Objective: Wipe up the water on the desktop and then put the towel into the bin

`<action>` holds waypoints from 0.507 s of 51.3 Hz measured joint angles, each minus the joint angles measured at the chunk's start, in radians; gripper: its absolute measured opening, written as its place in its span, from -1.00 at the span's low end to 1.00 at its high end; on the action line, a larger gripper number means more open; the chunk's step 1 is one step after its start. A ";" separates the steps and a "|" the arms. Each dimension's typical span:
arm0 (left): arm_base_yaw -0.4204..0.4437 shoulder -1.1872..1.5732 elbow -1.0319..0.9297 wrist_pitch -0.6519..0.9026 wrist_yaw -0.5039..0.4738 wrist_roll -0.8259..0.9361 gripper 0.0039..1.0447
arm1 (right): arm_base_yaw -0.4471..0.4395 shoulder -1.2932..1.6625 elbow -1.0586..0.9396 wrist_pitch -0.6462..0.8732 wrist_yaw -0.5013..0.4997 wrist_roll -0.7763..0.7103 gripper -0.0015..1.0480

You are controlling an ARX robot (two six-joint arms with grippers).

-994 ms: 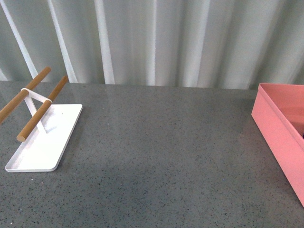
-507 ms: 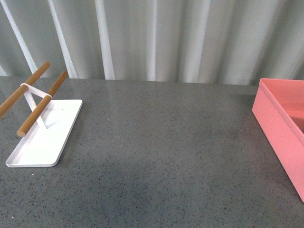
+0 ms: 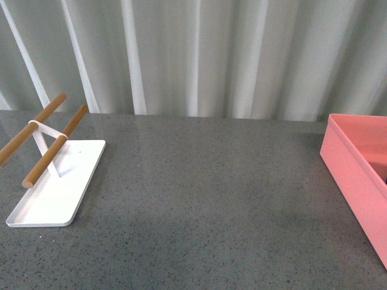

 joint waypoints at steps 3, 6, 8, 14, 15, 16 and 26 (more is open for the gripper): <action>0.000 0.000 0.000 0.000 0.000 0.000 0.88 | 0.000 -0.032 -0.034 0.011 0.000 0.002 -0.93; 0.000 0.000 0.000 0.000 0.000 0.000 0.88 | 0.000 -0.045 -0.064 0.027 0.000 0.002 -0.93; 0.000 0.000 0.000 0.000 0.000 0.000 0.88 | 0.000 -0.063 -0.077 0.010 0.000 0.002 -0.93; 0.000 0.000 0.000 0.000 0.000 0.000 0.88 | 0.000 -0.149 -0.097 -0.052 0.001 0.002 -0.93; 0.000 0.000 0.000 0.000 0.000 0.000 0.88 | 0.000 -0.174 -0.099 -0.075 0.001 0.003 -0.93; 0.000 0.000 0.000 0.000 0.000 0.000 0.88 | 0.000 -0.200 -0.100 -0.095 0.001 0.003 -0.93; 0.000 0.000 0.000 0.000 0.000 0.000 0.88 | 0.000 -0.354 -0.109 -0.226 0.004 0.005 -0.93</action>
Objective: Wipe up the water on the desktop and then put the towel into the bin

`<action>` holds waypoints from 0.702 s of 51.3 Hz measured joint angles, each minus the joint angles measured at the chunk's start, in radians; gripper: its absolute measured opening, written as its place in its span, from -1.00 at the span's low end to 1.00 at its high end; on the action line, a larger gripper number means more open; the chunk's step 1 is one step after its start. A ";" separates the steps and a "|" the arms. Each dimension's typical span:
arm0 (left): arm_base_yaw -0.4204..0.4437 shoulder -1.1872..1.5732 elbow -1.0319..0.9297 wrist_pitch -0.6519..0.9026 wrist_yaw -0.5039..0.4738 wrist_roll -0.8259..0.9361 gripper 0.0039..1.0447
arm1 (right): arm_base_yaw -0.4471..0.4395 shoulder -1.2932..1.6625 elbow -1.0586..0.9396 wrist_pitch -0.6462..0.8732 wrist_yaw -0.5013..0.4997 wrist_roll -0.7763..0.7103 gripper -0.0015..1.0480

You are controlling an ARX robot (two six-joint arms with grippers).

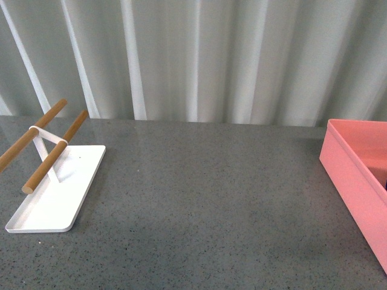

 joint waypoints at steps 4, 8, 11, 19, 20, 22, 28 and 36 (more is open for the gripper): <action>0.000 0.000 0.000 0.000 0.000 0.000 0.88 | 0.000 -0.052 -0.001 -0.045 0.000 0.000 -0.93; 0.000 0.000 0.000 0.000 0.000 0.000 0.88 | 0.000 -0.115 -0.003 -0.105 0.001 0.000 -0.93; 0.000 0.000 0.000 0.000 0.000 0.000 0.88 | 0.000 -0.164 -0.003 -0.148 0.001 0.000 -0.93; 0.000 0.000 0.000 0.000 0.000 0.000 0.88 | 0.000 -0.264 -0.005 -0.243 0.001 0.004 -0.93; 0.000 0.000 0.000 0.000 0.000 0.000 0.88 | 0.000 -0.275 -0.005 -0.253 0.001 0.004 -0.93; 0.000 0.000 0.000 0.000 0.000 0.000 0.88 | 0.000 -0.294 -0.005 -0.270 0.001 0.004 -0.93; 0.000 0.000 0.000 0.000 0.000 0.000 0.88 | 0.000 -0.343 -0.005 -0.317 0.001 0.005 -0.93; 0.000 0.000 0.000 0.000 0.000 0.000 0.88 | 0.000 -0.429 -0.005 -0.402 0.002 0.007 -0.93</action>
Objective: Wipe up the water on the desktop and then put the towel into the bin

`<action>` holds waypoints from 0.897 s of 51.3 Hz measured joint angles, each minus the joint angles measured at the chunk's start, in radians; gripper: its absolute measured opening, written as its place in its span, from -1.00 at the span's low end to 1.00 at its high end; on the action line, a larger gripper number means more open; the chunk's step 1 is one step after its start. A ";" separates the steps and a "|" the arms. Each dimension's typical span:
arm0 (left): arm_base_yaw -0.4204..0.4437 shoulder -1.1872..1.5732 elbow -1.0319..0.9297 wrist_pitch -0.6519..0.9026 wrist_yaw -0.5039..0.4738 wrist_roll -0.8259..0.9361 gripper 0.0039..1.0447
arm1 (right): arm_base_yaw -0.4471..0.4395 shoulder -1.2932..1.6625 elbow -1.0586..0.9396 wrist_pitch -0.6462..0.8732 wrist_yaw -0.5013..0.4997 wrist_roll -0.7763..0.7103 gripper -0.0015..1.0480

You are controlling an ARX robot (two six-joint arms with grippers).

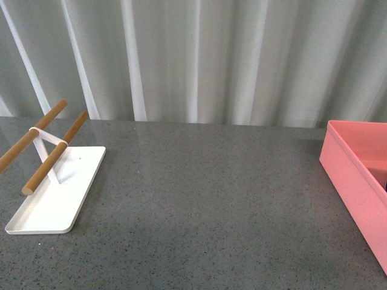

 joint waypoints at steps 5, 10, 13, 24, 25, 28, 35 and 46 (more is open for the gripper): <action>0.000 0.000 0.000 0.000 0.000 0.000 0.88 | 0.000 -0.042 0.000 -0.042 0.000 0.000 -0.93; 0.000 0.000 0.000 0.000 0.000 0.000 0.88 | 0.000 -0.075 0.000 -0.074 0.000 0.000 -0.93; 0.000 0.000 0.000 0.000 0.000 0.000 0.88 | 0.000 -0.094 0.000 -0.093 0.002 0.000 -0.93; 0.000 0.000 0.000 0.000 0.000 0.000 0.88 | 0.000 -0.269 0.000 -0.272 0.003 0.001 -0.93; 0.000 0.000 0.000 0.000 0.000 0.000 0.88 | 0.000 -0.270 0.000 -0.273 0.003 0.001 -0.93; 0.000 -0.001 0.000 0.000 0.000 0.000 0.88 | 0.000 -0.271 0.000 -0.275 0.003 0.001 -0.93; 0.000 0.000 0.000 0.000 0.000 0.000 0.88 | 0.000 -0.271 0.000 -0.277 0.003 0.000 -0.79; 0.000 0.000 0.000 0.000 0.000 0.000 0.88 | 0.000 -0.271 0.000 -0.277 0.003 0.001 0.05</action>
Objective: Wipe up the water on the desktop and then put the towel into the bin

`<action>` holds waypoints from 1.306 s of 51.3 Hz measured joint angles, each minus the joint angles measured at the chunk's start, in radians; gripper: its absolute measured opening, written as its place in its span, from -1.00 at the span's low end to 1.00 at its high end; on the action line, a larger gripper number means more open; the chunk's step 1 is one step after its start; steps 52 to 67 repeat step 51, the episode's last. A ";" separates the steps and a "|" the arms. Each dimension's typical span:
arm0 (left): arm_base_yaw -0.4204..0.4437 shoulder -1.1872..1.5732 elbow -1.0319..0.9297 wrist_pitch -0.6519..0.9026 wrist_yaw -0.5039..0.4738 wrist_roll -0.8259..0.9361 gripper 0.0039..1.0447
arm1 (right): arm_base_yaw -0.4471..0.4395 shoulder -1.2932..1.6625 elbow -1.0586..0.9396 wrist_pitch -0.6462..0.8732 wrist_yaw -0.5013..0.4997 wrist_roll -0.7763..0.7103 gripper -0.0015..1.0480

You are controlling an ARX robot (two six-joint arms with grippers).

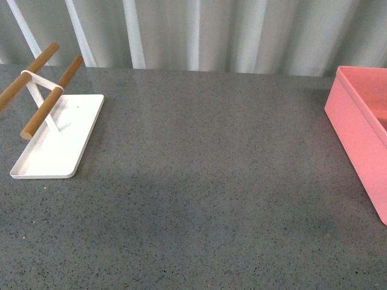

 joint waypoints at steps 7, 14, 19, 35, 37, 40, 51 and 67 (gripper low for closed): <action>0.000 0.000 0.000 0.000 0.000 0.000 0.88 | 0.000 0.000 0.000 0.000 0.000 0.000 0.45; 0.000 0.000 0.000 0.000 0.000 0.000 0.88 | 0.000 0.000 0.000 0.000 0.000 0.000 0.87; 0.000 0.000 0.000 0.000 0.000 0.000 0.88 | 0.000 0.000 0.000 0.000 0.000 0.001 0.86; 0.000 0.000 0.000 0.000 0.000 0.000 0.88 | 0.000 0.000 0.000 0.000 0.000 0.001 0.86; 0.000 0.000 0.000 0.000 0.000 0.000 0.88 | 0.000 0.000 0.000 0.000 0.000 0.001 0.86; 0.000 0.000 0.000 0.000 0.000 0.000 0.88 | 0.000 0.000 0.000 0.000 0.000 0.001 0.86; 0.000 0.000 0.000 0.000 0.000 0.000 0.88 | 0.000 0.000 0.000 0.000 0.000 0.000 0.86; 0.000 0.000 0.000 0.000 0.000 0.000 0.88 | 0.000 0.000 0.000 0.000 0.000 0.000 0.86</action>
